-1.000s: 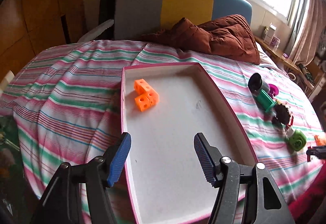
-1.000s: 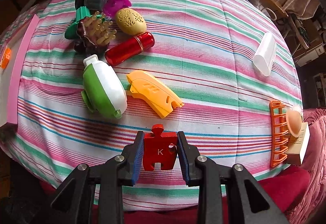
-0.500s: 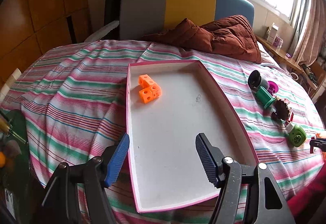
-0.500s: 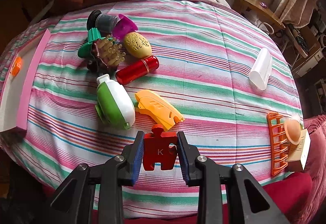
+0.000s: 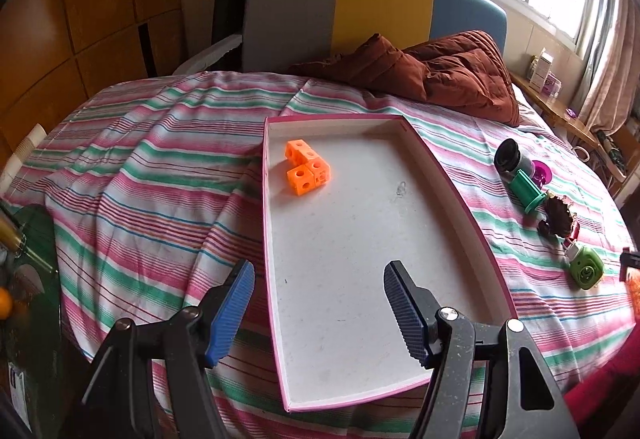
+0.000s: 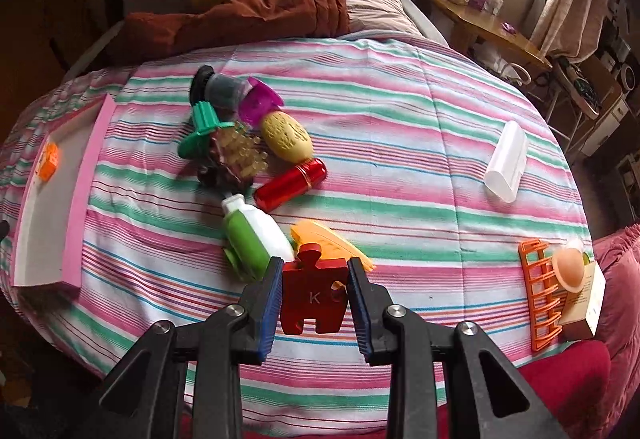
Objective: Organize rigid objects
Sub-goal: 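Carry the red puzzle piece into the tray and open the right tool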
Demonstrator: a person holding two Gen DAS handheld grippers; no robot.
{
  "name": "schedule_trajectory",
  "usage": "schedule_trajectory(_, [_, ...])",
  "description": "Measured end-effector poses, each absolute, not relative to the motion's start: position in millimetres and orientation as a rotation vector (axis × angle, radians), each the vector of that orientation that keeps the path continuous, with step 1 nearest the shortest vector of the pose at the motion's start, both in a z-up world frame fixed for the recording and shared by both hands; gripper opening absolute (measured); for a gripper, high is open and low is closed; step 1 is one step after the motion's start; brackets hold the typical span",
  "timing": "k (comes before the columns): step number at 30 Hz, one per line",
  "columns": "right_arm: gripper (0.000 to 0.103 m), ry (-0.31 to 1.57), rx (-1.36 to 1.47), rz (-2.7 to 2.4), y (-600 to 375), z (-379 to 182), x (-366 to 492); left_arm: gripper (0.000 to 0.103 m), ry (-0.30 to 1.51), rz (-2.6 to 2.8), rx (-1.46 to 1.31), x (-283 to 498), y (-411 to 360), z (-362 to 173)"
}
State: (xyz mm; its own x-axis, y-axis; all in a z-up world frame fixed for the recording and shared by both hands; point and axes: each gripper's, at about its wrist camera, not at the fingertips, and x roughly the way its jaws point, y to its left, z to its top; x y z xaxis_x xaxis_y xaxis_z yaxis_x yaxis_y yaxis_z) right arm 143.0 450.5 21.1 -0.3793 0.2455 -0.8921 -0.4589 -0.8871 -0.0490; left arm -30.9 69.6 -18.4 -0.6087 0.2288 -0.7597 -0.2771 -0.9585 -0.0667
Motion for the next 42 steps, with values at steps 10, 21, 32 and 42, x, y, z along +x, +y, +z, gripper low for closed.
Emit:
schedule_trajectory(10, [0.031,0.263,-1.443,2.553,378,42,69,0.068,0.063,2.595,-1.217,-31,59,-18])
schedule_trajectory(21, [0.031,0.338,-1.610,2.799,273,26,-28,0.068,0.021,2.637,-1.259,-34,35,-26])
schedule_trajectory(32, [0.031,0.467,-1.788,2.814,197,-19,-119,0.068,-0.030,2.692,-1.316,-39,2,-35])
schedule_trajectory(42, [0.039,0.593,-1.817,2.753,187,-47,-145,0.068,-0.023,2.685,-1.330,-37,2,-39])
